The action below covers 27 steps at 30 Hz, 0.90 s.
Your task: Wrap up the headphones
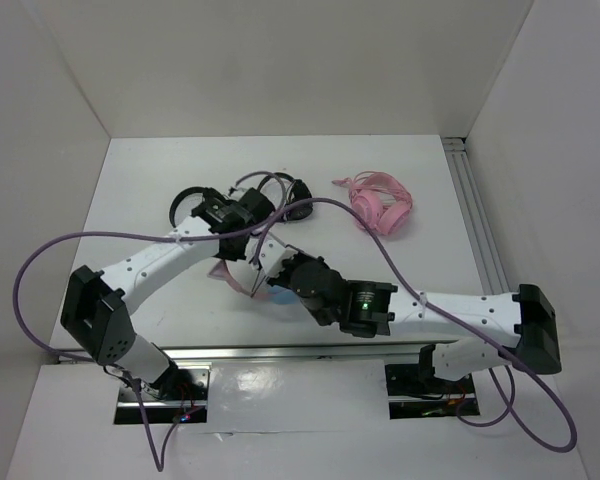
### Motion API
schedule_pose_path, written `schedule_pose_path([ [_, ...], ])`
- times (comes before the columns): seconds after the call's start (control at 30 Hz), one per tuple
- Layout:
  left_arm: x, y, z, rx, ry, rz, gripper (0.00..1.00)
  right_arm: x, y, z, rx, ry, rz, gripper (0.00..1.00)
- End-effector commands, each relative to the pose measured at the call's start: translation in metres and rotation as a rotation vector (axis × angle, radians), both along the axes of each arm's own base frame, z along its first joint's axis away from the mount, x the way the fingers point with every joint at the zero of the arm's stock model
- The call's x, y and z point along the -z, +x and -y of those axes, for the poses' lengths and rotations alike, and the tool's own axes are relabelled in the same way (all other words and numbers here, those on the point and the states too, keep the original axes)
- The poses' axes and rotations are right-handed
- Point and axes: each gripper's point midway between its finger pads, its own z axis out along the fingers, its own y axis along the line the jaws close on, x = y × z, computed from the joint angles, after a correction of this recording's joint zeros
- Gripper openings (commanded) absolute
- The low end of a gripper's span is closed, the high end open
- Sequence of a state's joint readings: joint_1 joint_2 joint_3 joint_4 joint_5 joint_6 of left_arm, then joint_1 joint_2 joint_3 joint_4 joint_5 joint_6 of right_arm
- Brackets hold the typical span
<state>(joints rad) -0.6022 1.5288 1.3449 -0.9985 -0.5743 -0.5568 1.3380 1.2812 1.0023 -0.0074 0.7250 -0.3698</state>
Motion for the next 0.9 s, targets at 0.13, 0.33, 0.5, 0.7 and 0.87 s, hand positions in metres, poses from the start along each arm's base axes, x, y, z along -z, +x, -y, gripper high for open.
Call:
schedule_pose_path([
  [0.13, -0.005, -0.023, 0.038, 0.168, -0.003, 0.062, 0.00, -0.081, 0.046, 0.077, 0.302, 0.062, 0.189, 0.08],
  [0.33, -0.019, -0.058, 0.055, 0.311, -0.105, 0.064, 0.00, -0.079, 0.096, 0.115, 0.382, 0.180, 0.176, 0.08],
  [0.5, -0.030, -0.086, 0.072, 0.461, -0.217, 0.044, 0.00, -0.082, 0.126, 0.134, 0.392, 0.253, 0.160, 0.02],
  [0.7, -0.039, -0.105, 0.083, 0.546, -0.276, 0.045, 0.00, -0.091, 0.151, 0.141, 0.342, 0.313, 0.152, 0.00],
  [0.87, -0.083, -0.107, 0.090, 0.566, -0.387, 0.146, 0.00, -0.077, 0.164, 0.139, 0.258, 0.328, 0.085, 0.00],
])
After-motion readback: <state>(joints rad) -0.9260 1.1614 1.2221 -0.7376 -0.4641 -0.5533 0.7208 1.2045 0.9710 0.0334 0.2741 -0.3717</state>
